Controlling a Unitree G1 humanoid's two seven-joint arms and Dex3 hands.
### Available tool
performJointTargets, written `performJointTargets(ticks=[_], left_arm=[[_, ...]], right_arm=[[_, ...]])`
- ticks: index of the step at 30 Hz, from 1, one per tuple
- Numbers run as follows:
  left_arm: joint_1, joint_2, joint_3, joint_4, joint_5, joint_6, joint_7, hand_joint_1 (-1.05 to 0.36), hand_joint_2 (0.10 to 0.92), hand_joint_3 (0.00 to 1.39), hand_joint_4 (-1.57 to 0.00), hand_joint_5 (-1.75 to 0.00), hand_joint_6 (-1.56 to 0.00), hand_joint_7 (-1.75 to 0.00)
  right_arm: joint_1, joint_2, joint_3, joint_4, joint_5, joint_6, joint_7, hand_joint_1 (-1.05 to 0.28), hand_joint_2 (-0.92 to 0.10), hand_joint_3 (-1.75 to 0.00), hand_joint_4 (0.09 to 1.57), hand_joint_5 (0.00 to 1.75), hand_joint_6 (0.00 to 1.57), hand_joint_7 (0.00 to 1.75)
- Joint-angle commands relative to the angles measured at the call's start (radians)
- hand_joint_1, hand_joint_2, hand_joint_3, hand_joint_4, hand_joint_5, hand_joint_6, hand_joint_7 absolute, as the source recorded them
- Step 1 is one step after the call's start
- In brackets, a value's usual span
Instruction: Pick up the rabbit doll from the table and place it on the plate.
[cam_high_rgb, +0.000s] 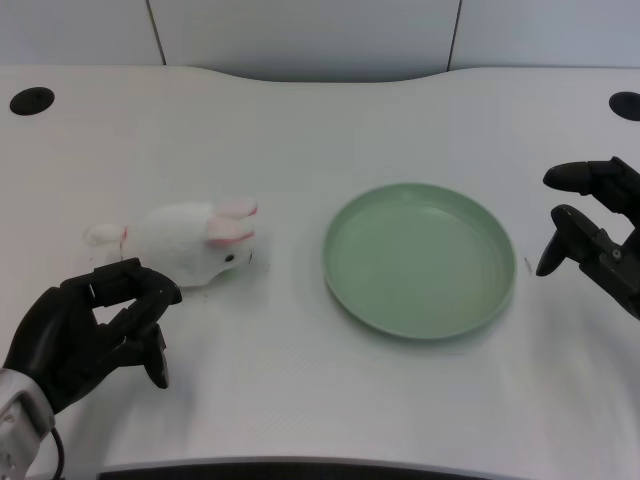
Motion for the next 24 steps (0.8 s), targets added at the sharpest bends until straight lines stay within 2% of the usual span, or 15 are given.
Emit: performJointTargets(ticks=[1,6,9,12,15,17,19,21,22,23,24], left_arm=[[0.009,0.014,0.008,0.002,0.001,-0.003,0.004,-0.47,0.921,0.39,-1.27,-1.35,-1.12,-1.24],[0.01,0.014,0.008,0.001,0.001,-0.002,0.004,-0.47,0.921,0.39,-1.27,-1.36,-1.12,-1.24],[0.009,0.016,0.005,0.002,0.007,-0.003,0.008,-0.47,0.921,0.39,-1.27,-1.36,-1.13,-1.24],[0.008,0.016,0.005,0.002,0.008,-0.003,0.009,-0.47,0.921,0.4,-1.28,-1.36,-1.12,-1.25],[-0.001,0.037,-0.013,0.021,0.051,-0.116,-0.028,-0.49,0.921,0.43,-1.32,-1.26,-1.15,-1.14],[-0.003,0.049,-0.025,-0.007,0.091,-0.164,-0.009,-0.49,0.921,0.43,-1.32,-1.23,-1.14,-1.11],[-0.009,0.066,-0.038,-0.021,0.124,-0.212,-0.009,-0.48,0.921,0.43,-1.31,-1.22,-1.13,-1.1],[-0.015,0.083,-0.049,-0.022,0.147,-0.253,-0.021,-0.52,0.921,0.42,-1.26,-1.2,-1.04,-1.06],[-0.027,0.112,-0.067,-0.042,0.191,-0.279,-0.019,-0.52,0.921,0.42,-1.25,-1.2,-1.03,-1.06],[-0.036,0.131,-0.08,-0.055,0.223,-0.294,-0.015,-0.53,0.921,0.36,-1.08,-1.26,-0.85,-1.09],[-0.041,0.144,-0.088,-0.064,0.244,-0.305,-0.011,-0.53,0.921,0.34,-1.01,-1.29,-0.78,-1.12]], right_arm=[[0.004,-0.01,0.0,-0.008,-0.003,0.004,-0.007,-0.41,-0.92,-0.24,0.65,1.68,0.58,1.24],[0.005,-0.01,0.001,-0.011,-0.004,0.004,-0.009,-0.41,-0.92,-0.25,0.66,1.67,0.58,1.24],[0.006,-0.008,-0.002,-0.017,0.004,0.017,-0.008,-0.42,-0.92,-0.23,0.65,1.66,0.58,1.24],[0.006,-0.008,-0.002,-0.02,0.005,0.021,-0.008,-0.42,-0.92,-0.22,0.65,1.66,0.58,1.24],[-0.002,-0.003,-0.006,0.009,0.008,0.0,0.003,-0.4,-0.92,-0.23,0.65,1.65,0.58,1.24],[-0.004,-0.007,-0.005,0.019,0.001,-0.018,0.011,-0.4,-0.92,-0.25,0.65,1.66,0.58,1.25],[-0.006,-0.01,-0.003,0.023,-0.002,-0.025,0.015,-0.4,-0.92,-0.25,0.66,1.66,0.58,1.25],[-0.006,-0.011,-0.003,0.024,-0.001,-0.025,0.017,-0.4,-0.92,-0.26,0.66,1.66,0.58,1.25],[-0.005,-0.012,-0.001,0.02,-0.006,-0.024,0.012,-0.4,-0.92,-0.26,0.66,1.66,0.58,1.25],[-0.004,-0.012,0.0,0.017,-0.009,-0.024,0.008,-0.41,-0.92,-0.26,0.67,1.67,0.59,1.25],[-0.003,-0.012,0.001,0.015,-0.012,-0.024,0.005,-0.41,-0.92,-0.26,0.67,1.67,0.59,1.25]])
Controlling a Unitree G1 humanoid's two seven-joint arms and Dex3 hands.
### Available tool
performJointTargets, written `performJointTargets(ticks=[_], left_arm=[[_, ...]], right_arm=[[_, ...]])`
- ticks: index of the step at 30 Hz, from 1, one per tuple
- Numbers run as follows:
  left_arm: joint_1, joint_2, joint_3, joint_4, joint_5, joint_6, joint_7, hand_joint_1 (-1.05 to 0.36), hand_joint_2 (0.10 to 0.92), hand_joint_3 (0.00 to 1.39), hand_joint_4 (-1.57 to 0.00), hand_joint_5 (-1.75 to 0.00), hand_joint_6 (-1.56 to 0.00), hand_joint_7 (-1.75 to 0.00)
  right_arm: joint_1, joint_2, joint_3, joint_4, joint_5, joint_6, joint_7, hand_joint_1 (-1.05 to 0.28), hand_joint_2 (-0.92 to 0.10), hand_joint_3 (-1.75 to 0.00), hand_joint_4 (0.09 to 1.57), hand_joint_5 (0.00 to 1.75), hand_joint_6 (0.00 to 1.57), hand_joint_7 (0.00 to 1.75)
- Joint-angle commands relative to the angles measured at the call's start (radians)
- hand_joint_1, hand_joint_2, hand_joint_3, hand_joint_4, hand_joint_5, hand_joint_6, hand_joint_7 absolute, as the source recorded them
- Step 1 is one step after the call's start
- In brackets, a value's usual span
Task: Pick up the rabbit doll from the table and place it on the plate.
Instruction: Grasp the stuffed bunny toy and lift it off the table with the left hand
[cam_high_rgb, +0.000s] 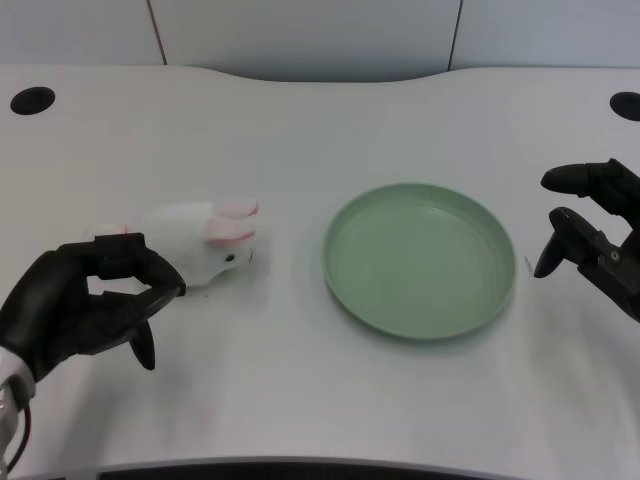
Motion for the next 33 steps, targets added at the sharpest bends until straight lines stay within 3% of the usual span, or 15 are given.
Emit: performJointTargets(ticks=[1,2,6,9,11,17,19,23,24,25,27,31,32,33], left_arm=[[-0.045,0.083,-0.038,-0.043,0.1,-0.073,0.006,-0.54,0.921,0.33,-0.97,-1.31,-0.75,-1.13],[-0.058,0.097,-0.047,-0.046,0.127,-0.094,0.009,-0.55,0.921,0.27,-0.82,-1.37,-0.57,-1.22],[-0.095,0.139,-0.076,-0.071,0.207,-0.112,0.024,-0.6,0.921,0.17,-0.57,-1.51,-0.3,-1.4],[-0.137,0.177,-0.108,-0.074,0.311,-0.163,0.062,-0.65,0.921,0.06,-0.2,-1.71,-0.05,-1.54],[-0.145,0.183,-0.115,-0.068,0.334,-0.179,0.074,-0.66,0.921,0.04,-0.13,-1.74,-0.01,-1.55],[-0.162,0.196,-0.132,-0.061,0.375,-0.195,0.092,-0.66,0.921,0.03,-0.11,-1.75,0.0,-1.56],[-0.182,0.212,-0.148,-0.061,0.423,-0.203,0.106,-0.7,0.921,0.03,-0.02,-1.73,0.0,-1.44],[-0.226,0.229,-0.19,-0.039,0.518,-0.202,0.137,-0.71,0.921,0.03,0.0,-1.72,0.0,-1.41],[-0.256,0.239,-0.219,-0.024,0.579,-0.198,0.156,-0.77,0.921,0.04,0.0,-1.28,0.0,-1.11],[-0.277,0.246,-0.238,-0.012,0.622,-0.196,0.17,-0.77,0.921,0.04,0.0,-1.08,0.0,-1.01],[-0.291,0.248,-0.251,-0.001,0.651,-0.197,0.183,-0.78,0.921,0.04,0.0,-0.92,0.0,-0.92],[-0.295,0.249,-0.256,0.007,0.657,-0.199,0.193,-0.78,0.921,0.04,0.0,-0.87,0.0,-0.9],[-0.384,0.221,-0.321,0.141,0.71,-0.173,0.174,-0.78,0.921,0.04,0.0,-0.87,0.0,-0.9],[-0.452,0.201,-0.371,0.246,0.749,-0.155,0.162,-0.84,0.903,0.03,0.0,-0.63,0.0,-0.69]], right_arm=[[0.001,-0.012,0.001,-0.005,-0.009,-0.004,-0.011,-0.41,-0.92,-0.26,0.67,1.68,0.59,1.25],[0.001,-0.01,0.001,-0.006,-0.008,-0.002,-0.012,-0.41,-0.92,-0.24,0.67,1.67,0.59,1.25],[0.003,-0.007,0.003,-0.011,-0.006,0.002,-0.019,-0.4,-0.92,-0.24,0.67,1.67,0.59,1.25],[0.007,-0.009,0.006,-0.019,-0.007,0.006,-0.022,-0.41,-0.92,-0.24,0.67,1.67,0.58,1.25],[0.007,-0.01,0.007,-0.019,-0.006,0.007,-0.022,-0.41,-0.92,-0.24,0.67,1.68,0.58,1.25],[0.005,-0.011,0.004,-0.014,-0.001,0.006,-0.018,-0.41,-0.92,-0.24,0.66,1.68,0.58,1.25],[0.003,-0.011,0.001,-0.006,0.005,0.004,-0.013,-0.4,-0.92,-0.24,0.66,1.68,0.58,1.25],[0.001,-0.013,0.001,-0.001,0.004,0.0,-0.01,-0.4,-0.92,-0.24,0.66,1.68,0.58,1.25],[0.0,-0.015,0.001,0.001,0.002,-0.003,-0.009,-0.4,-0.92,-0.24,0.66,1.68,0.58,1.25],[0.0,-0.016,0.001,0.003,0.001,-0.004,-0.008,-0.4,-0.92,-0.24,0.66,1.68,0.57,1.25],[-0.001,-0.016,0.001,0.004,0.0,-0.005,-0.007,-0.41,-0.92,-0.24,0.66,1.68,0.57,1.26],[-0.001,-0.016,0.0,0.004,0.0,-0.006,-0.007,-0.41,-0.92,-0.24,0.66,1.68,0.57,1.26],[0.003,-0.012,0.001,0.004,-0.001,-0.01,-0.008,-0.41,-0.92,-0.24,0.66,1.68,0.57,1.26],[0.006,-0.01,0.002,0.004,-0.002,-0.014,-0.008,-0.4,-0.92,-0.25,0.66,1.68,0.57,1.26]])
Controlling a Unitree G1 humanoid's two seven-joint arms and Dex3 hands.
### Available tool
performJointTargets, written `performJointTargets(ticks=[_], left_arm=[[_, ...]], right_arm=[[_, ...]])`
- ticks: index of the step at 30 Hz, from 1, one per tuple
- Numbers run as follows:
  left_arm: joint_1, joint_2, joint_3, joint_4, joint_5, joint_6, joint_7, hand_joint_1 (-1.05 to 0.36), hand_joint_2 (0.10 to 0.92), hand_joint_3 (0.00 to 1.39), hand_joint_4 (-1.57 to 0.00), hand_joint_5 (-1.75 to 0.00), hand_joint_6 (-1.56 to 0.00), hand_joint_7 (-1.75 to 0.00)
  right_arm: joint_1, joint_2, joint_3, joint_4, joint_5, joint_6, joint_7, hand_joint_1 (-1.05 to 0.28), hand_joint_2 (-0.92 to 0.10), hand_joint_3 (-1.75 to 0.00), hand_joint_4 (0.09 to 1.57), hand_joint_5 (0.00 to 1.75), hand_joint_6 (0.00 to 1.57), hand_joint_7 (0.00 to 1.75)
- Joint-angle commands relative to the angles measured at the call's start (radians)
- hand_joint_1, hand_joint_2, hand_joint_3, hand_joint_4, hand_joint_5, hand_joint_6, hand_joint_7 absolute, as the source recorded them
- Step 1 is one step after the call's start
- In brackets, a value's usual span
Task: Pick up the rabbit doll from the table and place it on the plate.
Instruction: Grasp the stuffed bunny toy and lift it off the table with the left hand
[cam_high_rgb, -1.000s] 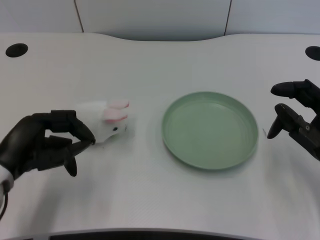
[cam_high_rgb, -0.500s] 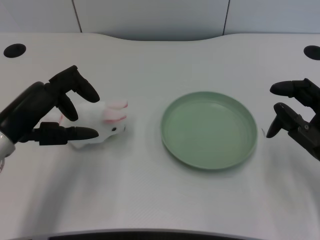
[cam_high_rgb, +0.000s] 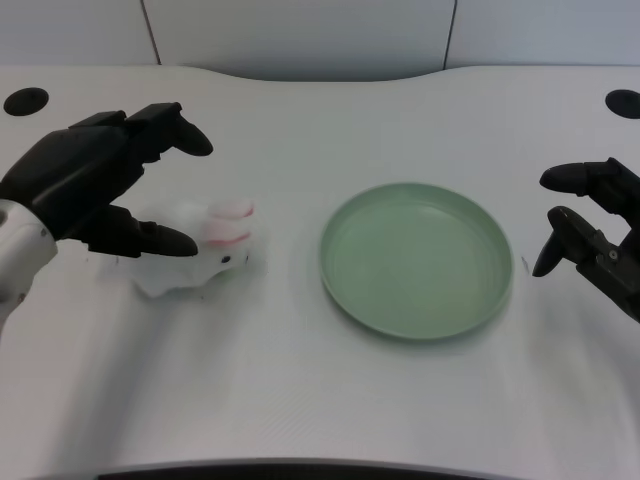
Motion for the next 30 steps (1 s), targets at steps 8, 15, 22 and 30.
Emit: performJointTargets(ticks=[8,15,22,30], left_arm=[[-0.25,-0.043,-0.187,0.424,0.122,0.023,0.005,-0.87,0.895,0.01,0.0,-0.44,0.0,-0.54],[-0.432,-0.16,-0.32,0.791,0.217,0.07,0.019,-0.88,0.876,0.01,0.0,-0.48,0.0,-0.63],[-0.499,-0.195,-0.359,0.926,0.216,0.054,0.049,-0.79,0.837,0.01,0.0,-0.52,0.0,-0.68],[-0.552,-0.251,-0.411,1.028,0.229,0.115,0.034,-0.72,0.786,0.0,0.0,-0.59,0.0,-0.74]], right_arm=[[0.006,-0.005,0.0,0.006,-0.003,-0.018,0.0,-0.4,-0.92,-0.25,0.67,1.68,0.57,1.24],[0.022,-0.001,-0.004,-0.036,0.019,0.012,0.007,-0.41,-0.92,-0.25,0.65,1.67,0.58,1.25],[0.032,-0.006,-0.001,-0.052,0.006,0.013,0.002,-0.41,-0.92,-0.26,0.66,1.67,0.57,1.26],[0.045,-0.003,-0.001,-0.079,0.014,0.028,0.004,-0.41,-0.92,-0.26,0.65,1.66,0.57,1.26]])
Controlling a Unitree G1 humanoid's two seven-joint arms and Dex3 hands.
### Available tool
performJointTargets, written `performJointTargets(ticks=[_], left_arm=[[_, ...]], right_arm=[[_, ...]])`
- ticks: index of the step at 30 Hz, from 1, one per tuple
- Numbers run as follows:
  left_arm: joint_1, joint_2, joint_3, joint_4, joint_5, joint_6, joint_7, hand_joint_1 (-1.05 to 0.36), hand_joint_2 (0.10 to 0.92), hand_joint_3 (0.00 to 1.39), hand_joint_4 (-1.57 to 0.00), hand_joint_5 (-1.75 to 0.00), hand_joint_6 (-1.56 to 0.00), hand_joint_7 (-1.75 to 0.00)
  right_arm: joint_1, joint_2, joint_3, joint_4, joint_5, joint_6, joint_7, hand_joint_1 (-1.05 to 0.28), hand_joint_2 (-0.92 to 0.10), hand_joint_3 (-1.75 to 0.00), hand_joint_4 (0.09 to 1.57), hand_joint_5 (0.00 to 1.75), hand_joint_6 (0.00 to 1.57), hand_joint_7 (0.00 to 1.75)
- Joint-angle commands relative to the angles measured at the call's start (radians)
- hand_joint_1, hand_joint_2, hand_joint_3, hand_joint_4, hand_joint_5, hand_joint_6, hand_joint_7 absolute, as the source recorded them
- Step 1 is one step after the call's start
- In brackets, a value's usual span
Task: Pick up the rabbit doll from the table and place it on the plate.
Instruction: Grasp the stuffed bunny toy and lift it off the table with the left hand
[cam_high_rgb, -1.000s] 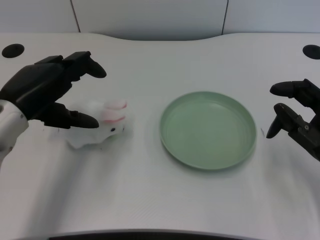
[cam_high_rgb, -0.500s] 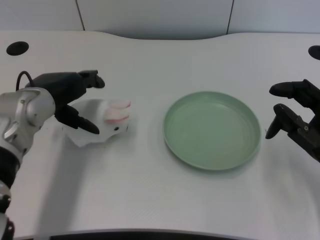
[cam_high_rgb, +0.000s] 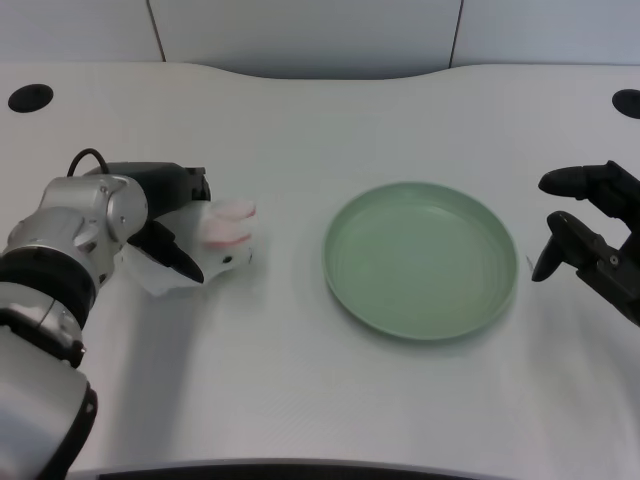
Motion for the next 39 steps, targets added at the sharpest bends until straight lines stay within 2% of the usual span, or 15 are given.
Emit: performJointTargets(ticks=[1,10,13,18,19,22,23,25,27,28,30,33,34,35,39], left_arm=[[-0.014,-0.004,-0.013,0.026,0.003,0.011,-0.001,-0.72,0.784,0.0,0.0,-0.6,0.0,-0.75],[-0.017,-0.044,-0.045,0.06,0.01,0.035,0.043,-0.66,0.727,0.0,0.0,-0.65,0.0,-0.78],[-0.008,-0.032,-0.134,0.059,0.1,0.018,0.123,-0.62,0.719,0.0,0.0,-0.54,0.0,-0.71],[0.003,-0.023,-0.156,0.066,0.123,0.002,0.187,-0.58,0.727,0.0,0.0,-0.43,0.0,-0.65],[0.008,-0.021,-0.16,0.066,0.126,-0.001,0.206,-0.54,0.731,0.0,0.0,-0.53,0.0,-0.67],[0.012,-0.018,-0.165,0.07,0.128,-0.006,0.23,-0.52,0.733,0.0,0.0,-0.61,0.0,-0.68],[0.028,-0.008,-0.193,0.066,0.161,-0.008,0.318,-0.51,0.74,0.0,-0.04,-0.72,-0.08,-0.7],[0.048,0.003,-0.229,0.065,0.204,-0.012,0.434,-0.5,0.756,0.0,-0.08,-1.27,-0.37,-0.75],[0.065,0.017,-0.265,0.07,0.245,-0.021,0.547,-0.5,0.759,0.0,-0.08,-1.39,-0.43,-0.76],[0.074,0.025,-0.286,0.073,0.269,-0.026,0.612,-0.44,0.84,0.01,-0.24,-1.54,-0.48,-1.01],[0.083,0.033,-0.309,0.08,0.296,-0.033,0.687,-0.4,0.885,0.01,-0.33,-1.62,-0.49,-1.17],[0.096,0.035,-0.275,0.088,0.26,-0.061,0.719,-0.39,0.9,0.01,-0.35,-1.65,-0.49,-1.23],[0.105,0.038,-0.246,0.088,0.232,-0.081,0.733,-0.36,0.913,0.06,-0.58,-1.71,-0.63,-1.29],[0.112,0.04,-0.227,0.088,0.212,-0.095,0.742,-0.35,0.917,0.08,-0.66,-1.72,-0.68,-1.31],[0.12,0.041,-0.187,0.09,0.172,-0.118,0.734,-0.33,0.921,0.1,-0.74,-1.74,-0.73,-1.32]], right_arm=[[0.016,-0.008,-0.006,-0.014,0.011,0.007,0.001,-0.41,-0.92,-0.26,0.65,1.66,0.56,1.26],[0.019,-0.002,-0.01,-0.029,0.023,0.036,-0.006,-0.4,-0.92,-0.25,0.65,1.65,0.56,1.28],[0.009,-0.008,-0.019,0.012,0.024,0.002,0.017,-0.41,-0.92,-0.25,0.65,1.64,0.56,1.27],[0.005,-0.008,-0.023,0.022,0.026,-0.003,0.023,-0.41,-0.92,-0.25,0.66,1.62,0.56,1.26],[0.005,-0.008,-0.023,0.02,0.027,-0.001,0.022,-0.41,-0.92,-0.24,0.66,1.62,0.56,1.26],[0.005,-0.008,-0.023,0.018,0.027,0.002,0.022,-0.41,-0.92,-0.24,0.66,1.62,0.57,1.26],[0.01,-0.008,-0.021,0.004,0.024,0.009,0.013,-0.41,-0.92,-0.24,0.66,1.62,0.57,1.26],[0.016,-0.008,-0.017,-0.014,0.019,0.02,0.002,-0.41,-0.92,-0.25,0.66,1.63,0.56,1.25],[0.018,-0.007,-0.018,-0.021,0.024,0.027,0.002,-0.41,-0.92,-0.25,0.66,1.63,0.56,1.26],[0.018,-0.007,-0.019,-0.024,0.029,0.031,0.005,-0.4,-0.92,-0.25,0.66,1.64,0.56,1.26],[0.018,-0.007,-0.021,-0.027,0.034,0.036,0.007,-0.4,-0.92,-0.25,0.65,1.64,0.56,1.27],[0.019,-0.006,-0.023,-0.023,0.033,0.033,0.007,-0.4,-0.92,-0.25,0.65,1.65,0.55,1.27],[0.019,-0.005,-0.024,-0.019,0.033,0.029,0.008,-0.41,-0.92,-0.25,0.65,1.65,0.55,1.27],[0.019,-0.004,-0.025,-0.017,0.033,0.026,0.008,-0.41,-0.92,-0.25,0.64,1.65,0.55,1.27],[0.017,-0.002,-0.028,-0.007,0.039,0.021,0.016,-0.42,-0.92,-0.25,0.64,1.65,0.55,1.28]])
